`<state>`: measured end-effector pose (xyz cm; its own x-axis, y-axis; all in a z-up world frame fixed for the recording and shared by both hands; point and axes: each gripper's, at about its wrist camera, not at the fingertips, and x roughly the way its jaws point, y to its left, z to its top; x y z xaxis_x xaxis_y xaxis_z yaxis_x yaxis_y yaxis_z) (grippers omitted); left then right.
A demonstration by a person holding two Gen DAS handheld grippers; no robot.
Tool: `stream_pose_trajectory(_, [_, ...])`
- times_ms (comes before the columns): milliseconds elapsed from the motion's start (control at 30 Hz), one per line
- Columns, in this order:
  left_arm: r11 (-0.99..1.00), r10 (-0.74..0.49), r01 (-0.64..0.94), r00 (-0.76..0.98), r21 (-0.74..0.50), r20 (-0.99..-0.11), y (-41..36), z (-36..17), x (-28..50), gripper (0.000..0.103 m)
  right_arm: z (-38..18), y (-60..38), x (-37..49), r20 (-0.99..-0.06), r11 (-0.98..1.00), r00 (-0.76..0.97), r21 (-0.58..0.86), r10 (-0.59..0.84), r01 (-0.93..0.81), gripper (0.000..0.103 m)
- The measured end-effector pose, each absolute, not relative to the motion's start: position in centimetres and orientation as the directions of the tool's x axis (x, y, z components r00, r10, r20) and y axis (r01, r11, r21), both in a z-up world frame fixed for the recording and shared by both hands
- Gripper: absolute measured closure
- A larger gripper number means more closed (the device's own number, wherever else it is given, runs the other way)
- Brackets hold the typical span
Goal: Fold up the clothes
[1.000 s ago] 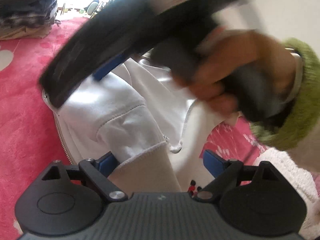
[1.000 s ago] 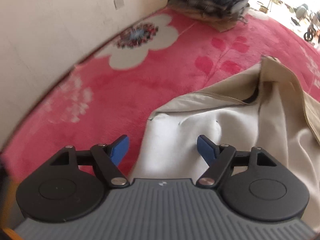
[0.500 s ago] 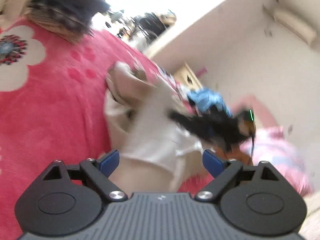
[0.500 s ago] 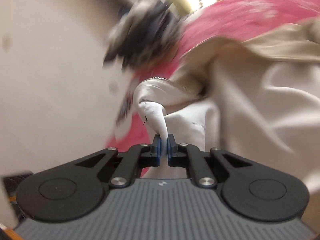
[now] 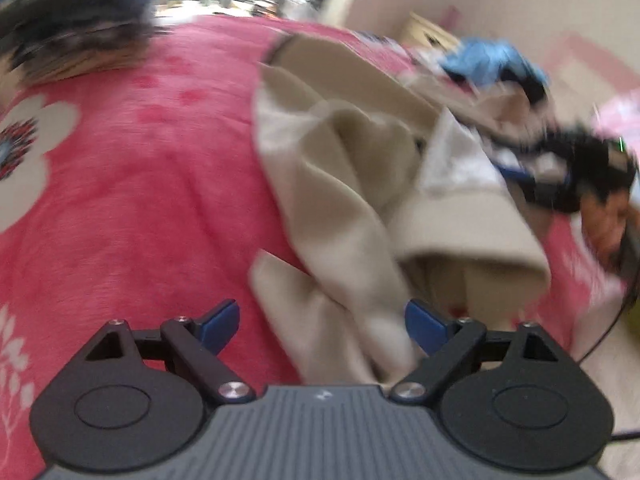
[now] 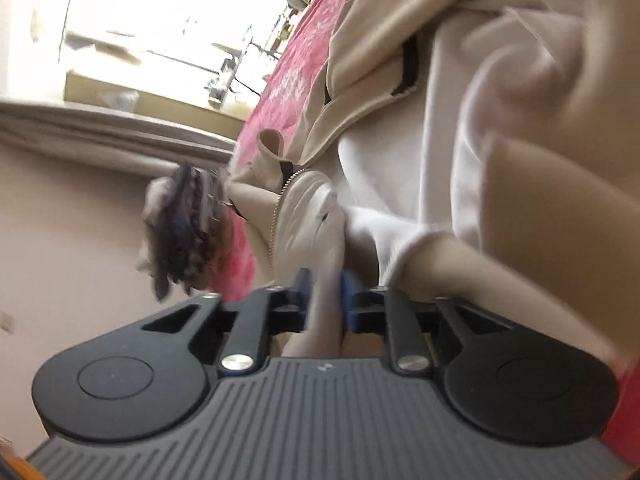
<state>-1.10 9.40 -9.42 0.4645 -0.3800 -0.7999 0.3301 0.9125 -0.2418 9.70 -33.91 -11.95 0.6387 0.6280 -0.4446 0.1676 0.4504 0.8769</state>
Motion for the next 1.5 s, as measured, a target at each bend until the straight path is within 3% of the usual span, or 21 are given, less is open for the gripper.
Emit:
stream_pose_trajectory(67, [0.91,-0.342,0.376,0.439,-0.175,-0.831,7.7,-10.2,-1.9,0.012,-12.0,-34.3,8.5,-0.398,0.389,0.652,0.906,0.645,0.168,0.058])
stream_pose_trajectory(133, [0.909,-0.279,0.407,0.422,-0.094,-0.863,6.2,-11.2,-2.8,0.015,-12.1,-34.7,7.2,-0.352,0.33,0.661,0.93,0.662,0.165,0.048])
stream_pose_trajectory(267, [0.925,-0.156,0.378,0.437,0.023,-0.886,5.6,-12.9,-3.5,0.041,-11.5,-34.3,5.7,-0.313,0.29,0.65,0.946,0.692,0.147,0.038])
stream_pose_trajectory(333, [0.937,-0.16,0.349,0.457,0.011,-0.875,5.6,-12.4,-3.7,0.059,-11.8,-33.9,5.4,-0.333,0.309,0.631,0.939,0.701,0.152,0.038])
stream_pose_trajectory(467, [0.951,-0.049,0.28,0.561,0.134,-0.827,5.6,-10.5,-4.0,0.079,-12.7,-32.8,5.7,-0.358,0.322,0.592,0.931,0.722,0.17,0.038])
stream_pose_trajectory(633, [0.932,0.237,0.04,0.684,0.36,-0.69,10.8,-5.8,-1.0,0.082,-12.9,-32.1,5.7,-0.357,0.33,0.58,0.931,0.733,0.156,0.038])
stream_pose_trajectory(833, [0.824,0.512,-0.252,0.713,0.507,-0.479,20.4,1.1,6.0,0.082,-13.5,-32.3,5.3,-0.36,0.33,0.573,0.93,0.736,0.16,0.038])
stream_pose_trajectory(1033, [0.726,0.622,-0.303,0.673,0.618,-0.401,26.2,1.5,12.2,0.081,-13.8,-31.3,5.5,-0.395,0.377,0.536,0.914,0.746,0.15,0.038])
stream_pose_trajectory(1133, [0.691,0.661,-0.274,0.614,0.67,-0.431,27.9,-1.8,13.7,0.079,-13.9,-30.5,5.7,-0.419,0.406,0.514,0.902,0.748,0.146,0.038])
stream_pose_trajectory(1267, [0.681,0.691,-0.172,0.474,0.712,-0.546,30.2,-8.6,13.9,0.058,-14.4,-29.9,5.8,-0.447,0.432,0.489,0.889,0.749,0.151,0.037])
stream_pose_trajectory(1333, [0.68,0.69,-0.09,0.415,0.728,-0.593,30.8,-11.8,13.2,0.053,-14.4,-30.0,5.8,-0.451,0.434,0.49,0.887,0.746,0.156,0.036])
stream_pose_trajectory(1367, [0.678,0.69,-0.05,0.389,0.733,-0.611,31.0,-13.2,12.7,0.041,-14.4,-30.0,5.8,-0.453,0.435,0.49,0.886,0.745,0.159,0.036])
stream_pose_trajectory(1433, [0.669,0.693,-0.011,0.369,0.743,-0.619,31.3,-14.0,11.2,0.026,-14.4,-30.1,5.7,-0.457,0.436,0.491,0.885,0.742,0.164,0.035])
stream_pose_trajectory(1500, [0.694,0.68,-0.004,0.331,0.72,-0.654,32.0,-13.8,9.8,0.02,-14.4,-30.2,5.7,-0.46,0.438,0.492,0.883,0.739,0.169,0.032])
